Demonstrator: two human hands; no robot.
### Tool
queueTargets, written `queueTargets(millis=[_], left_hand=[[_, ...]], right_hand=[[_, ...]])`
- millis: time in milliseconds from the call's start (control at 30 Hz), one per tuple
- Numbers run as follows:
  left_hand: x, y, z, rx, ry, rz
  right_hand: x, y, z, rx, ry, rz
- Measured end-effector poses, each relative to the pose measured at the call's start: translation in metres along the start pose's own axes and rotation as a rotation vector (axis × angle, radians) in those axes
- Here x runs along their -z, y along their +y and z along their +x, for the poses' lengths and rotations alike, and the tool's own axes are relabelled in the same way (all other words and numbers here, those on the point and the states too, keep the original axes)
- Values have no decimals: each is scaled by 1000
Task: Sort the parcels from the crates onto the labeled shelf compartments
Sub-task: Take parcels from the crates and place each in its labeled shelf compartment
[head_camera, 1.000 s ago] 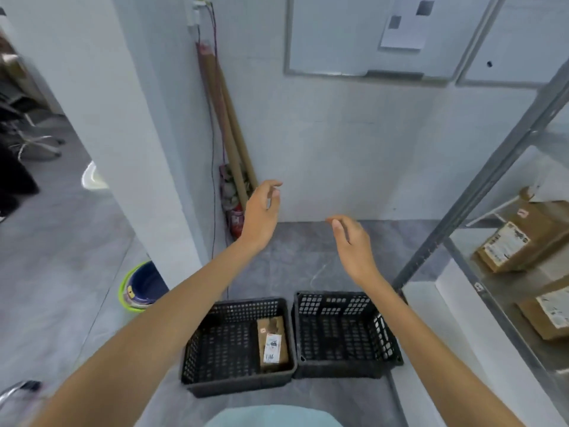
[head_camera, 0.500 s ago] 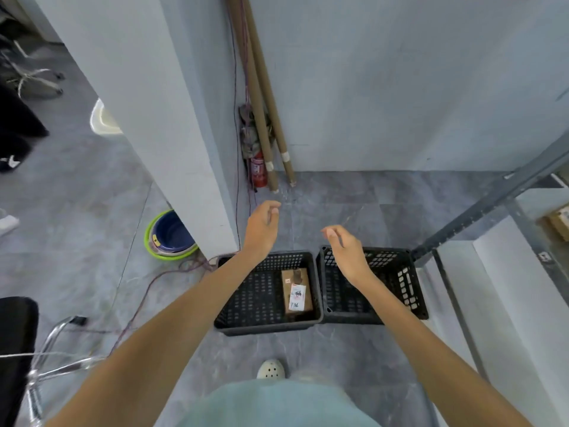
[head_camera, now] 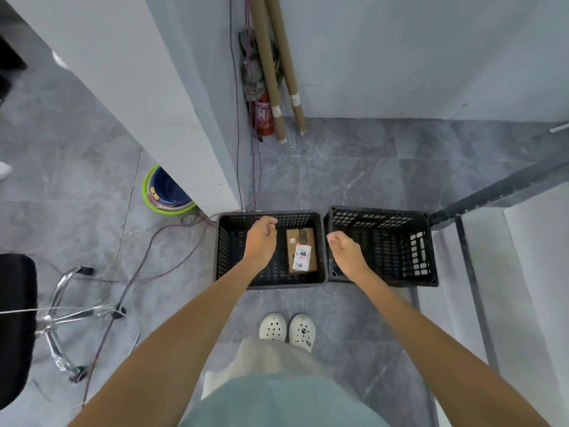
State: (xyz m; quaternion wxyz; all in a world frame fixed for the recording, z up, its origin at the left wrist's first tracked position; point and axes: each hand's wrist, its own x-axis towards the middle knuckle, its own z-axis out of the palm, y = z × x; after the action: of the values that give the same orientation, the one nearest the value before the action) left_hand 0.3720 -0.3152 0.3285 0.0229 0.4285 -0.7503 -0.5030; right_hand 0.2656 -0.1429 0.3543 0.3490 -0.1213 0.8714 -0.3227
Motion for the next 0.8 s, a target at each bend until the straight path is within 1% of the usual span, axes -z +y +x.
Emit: queueTargets(millis=[100, 233, 367, 500, 600, 700, 800], left_hand=[[-22, -33, 13, 83, -5, 11], [-62, -92, 40, 162, -39, 16], [-113, -166, 86, 241, -94, 40], [-172, -244, 143, 298, -120, 62], [-226, -298, 189, 345, -184, 55], [-277, -344, 227, 414, -273, 51], [-316, -381, 251, 432, -361, 88]], right_hand=[[-23, 26, 24, -82, -38, -24], [-65, 73, 68, -145, -59, -28], [-124, 131, 134, -222, -118, -44], [-182, 195, 211, -283, -135, -31], [-222, 247, 274, -274, -127, -40], [-255, 295, 330, -290, -111, -132], [-287, 335, 362, -312, -92, -243]])
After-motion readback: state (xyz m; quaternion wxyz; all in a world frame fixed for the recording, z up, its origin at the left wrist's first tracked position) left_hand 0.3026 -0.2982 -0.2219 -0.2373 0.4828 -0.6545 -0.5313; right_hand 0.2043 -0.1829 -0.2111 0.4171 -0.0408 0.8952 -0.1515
